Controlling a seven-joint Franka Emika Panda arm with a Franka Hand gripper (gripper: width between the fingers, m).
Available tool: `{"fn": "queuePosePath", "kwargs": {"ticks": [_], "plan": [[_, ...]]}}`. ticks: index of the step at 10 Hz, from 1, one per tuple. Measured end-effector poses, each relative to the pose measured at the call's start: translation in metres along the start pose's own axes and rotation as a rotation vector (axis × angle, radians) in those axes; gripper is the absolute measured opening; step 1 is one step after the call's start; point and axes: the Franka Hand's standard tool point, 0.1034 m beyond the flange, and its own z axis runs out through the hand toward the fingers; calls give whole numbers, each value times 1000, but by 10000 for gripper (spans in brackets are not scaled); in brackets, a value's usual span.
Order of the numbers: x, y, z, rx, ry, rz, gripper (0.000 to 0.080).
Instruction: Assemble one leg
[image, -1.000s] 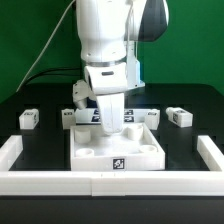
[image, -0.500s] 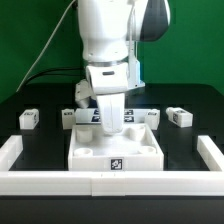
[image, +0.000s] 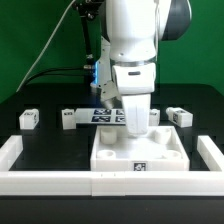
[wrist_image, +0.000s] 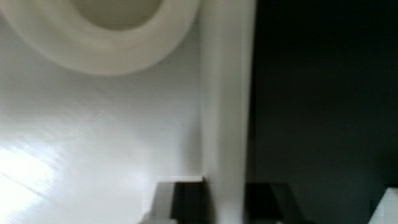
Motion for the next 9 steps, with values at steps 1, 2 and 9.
{"fn": "queuePosePath", "kwargs": {"ticks": [1,2,9], "plan": [[11,5,0,-6,5,7,71],[21,10,-1,-12,6,15,71],[28,18,-2,-21,12,5,370]]}}
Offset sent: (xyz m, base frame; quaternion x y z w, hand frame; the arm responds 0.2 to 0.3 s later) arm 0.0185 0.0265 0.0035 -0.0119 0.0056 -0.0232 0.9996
